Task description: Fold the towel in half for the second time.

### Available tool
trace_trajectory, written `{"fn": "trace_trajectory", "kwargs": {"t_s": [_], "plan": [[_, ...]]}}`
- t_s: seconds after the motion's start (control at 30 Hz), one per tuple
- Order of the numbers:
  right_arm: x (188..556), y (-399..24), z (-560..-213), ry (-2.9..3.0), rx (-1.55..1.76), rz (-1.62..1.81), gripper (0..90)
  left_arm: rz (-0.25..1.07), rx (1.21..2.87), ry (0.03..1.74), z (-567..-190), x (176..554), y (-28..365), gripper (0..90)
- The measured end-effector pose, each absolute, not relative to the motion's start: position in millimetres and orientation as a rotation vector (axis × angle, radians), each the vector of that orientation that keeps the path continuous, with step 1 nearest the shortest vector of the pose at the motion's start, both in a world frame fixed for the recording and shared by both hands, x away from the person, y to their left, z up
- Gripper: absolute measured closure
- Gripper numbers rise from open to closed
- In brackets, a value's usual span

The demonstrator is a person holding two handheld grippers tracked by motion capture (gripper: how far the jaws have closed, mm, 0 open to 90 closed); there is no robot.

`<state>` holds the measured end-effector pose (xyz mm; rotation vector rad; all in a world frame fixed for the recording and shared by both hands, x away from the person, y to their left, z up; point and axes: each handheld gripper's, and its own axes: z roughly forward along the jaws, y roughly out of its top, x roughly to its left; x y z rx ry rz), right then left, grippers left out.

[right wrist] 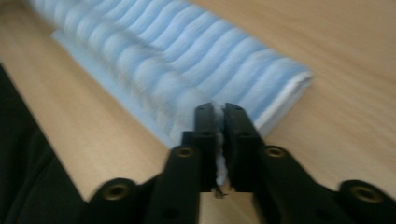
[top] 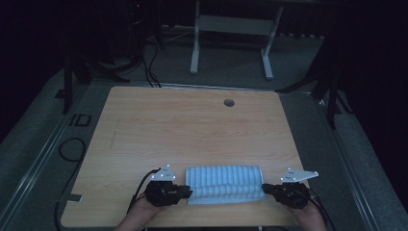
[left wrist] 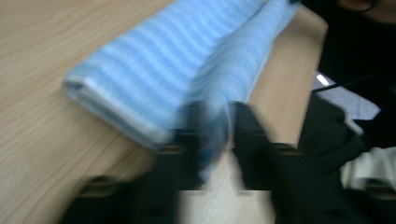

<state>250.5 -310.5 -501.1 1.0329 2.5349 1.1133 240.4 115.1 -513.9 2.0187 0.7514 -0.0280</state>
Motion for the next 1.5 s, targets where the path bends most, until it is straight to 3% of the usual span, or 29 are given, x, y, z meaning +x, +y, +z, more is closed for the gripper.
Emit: {"fn": "trace_trajectory", "kwargs": {"t_s": [0.1, 0.27, 0.43, 0.7, 1.07, 1.5], "plan": [[253.2, -316.8, -488.7, 2.475, 1.048, 1.154, 74.0, 0.003, 2.003, 0.718, -499.8, 243.9, 116.5, 48.3], [262.4, -307.7, -482.2, 2.462, 1.026, 1.181, 69.7, 0.003, 2.03, 0.708, -502.7, 255.1, 97.4, 45.4], [264.1, -285.1, -503.3, 2.555, 0.977, 1.138, 63.1, -0.007, 2.114, 0.731, -526.8, 260.1, 79.7, 43.1], [265.7, -284.3, -539.7, 2.585, 0.969, 1.004, 61.2, 0.005, 2.207, 0.741, -546.1, 259.4, 72.1, 39.3], [291.7, -274.7, -539.8, 2.617, 0.981, 1.012, 59.9, 0.032, 2.193, 0.815, -547.6, 289.8, 88.2, 42.9], [362.9, -234.4, -540.0, 2.61, 1.024, 1.019, 58.0, 0.048, 2.207, 0.894, -544.2, 347.2, 119.9, 43.0]]}}
